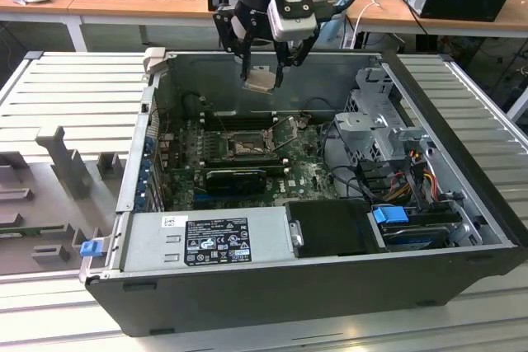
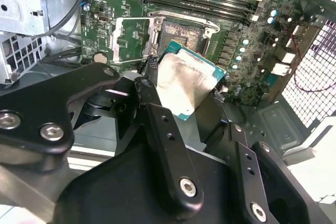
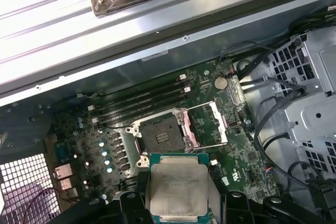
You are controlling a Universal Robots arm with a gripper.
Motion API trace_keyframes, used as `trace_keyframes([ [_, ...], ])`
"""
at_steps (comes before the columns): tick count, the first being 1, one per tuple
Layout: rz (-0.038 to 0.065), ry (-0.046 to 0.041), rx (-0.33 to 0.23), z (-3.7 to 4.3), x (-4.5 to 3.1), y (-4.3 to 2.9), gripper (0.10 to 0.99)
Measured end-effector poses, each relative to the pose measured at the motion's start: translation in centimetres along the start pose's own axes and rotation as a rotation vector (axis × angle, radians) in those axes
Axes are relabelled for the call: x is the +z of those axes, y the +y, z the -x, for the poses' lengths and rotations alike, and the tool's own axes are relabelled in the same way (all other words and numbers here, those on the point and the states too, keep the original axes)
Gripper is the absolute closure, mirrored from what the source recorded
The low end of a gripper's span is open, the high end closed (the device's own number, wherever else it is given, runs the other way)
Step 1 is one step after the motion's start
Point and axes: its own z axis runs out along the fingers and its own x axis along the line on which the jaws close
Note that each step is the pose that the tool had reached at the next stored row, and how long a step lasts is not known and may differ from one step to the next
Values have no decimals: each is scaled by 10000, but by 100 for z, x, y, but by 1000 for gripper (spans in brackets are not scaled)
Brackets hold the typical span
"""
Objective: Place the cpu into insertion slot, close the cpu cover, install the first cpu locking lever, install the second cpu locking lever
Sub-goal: 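Place the cpu into insertion slot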
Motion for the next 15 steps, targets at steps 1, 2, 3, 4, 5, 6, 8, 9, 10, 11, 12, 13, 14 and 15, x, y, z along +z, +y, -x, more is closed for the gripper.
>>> trace_keyframes([
  [1, 0, -5, 57, 0, 0, 0, 557],
  [2, 1, -13, 152, 0, 0, 0, 557],
  [3, 3, -20, 231, 0, 1, 0, 557],
  [4, 6, -25, 286, 0, 2, 0, 557],
  [5, 8, -32, 368, 0, 2, 0, 557],
  [6, 10, -42, 476, 0, 2, 0, 557],
  [8, 14, -59, 671, 0, 4, 0, 557],
  [9, 14, -62, 708, 0, 4, 0, 557],
  [10, 15, -65, 746, 0, 4, 0, 557],
  [11, 17, -72, 823, 0, 5, 0, 557],
  [12, 19, -83, 955, 0, 5, -1, 557],
  [13, 21, -91, 1031, 0, 6, -1, 557],
  [14, 22, -95, 1080, 0, 6, -1, 557],
  [15, 23, -99, 1130, 0, 7, -1, 557],
])
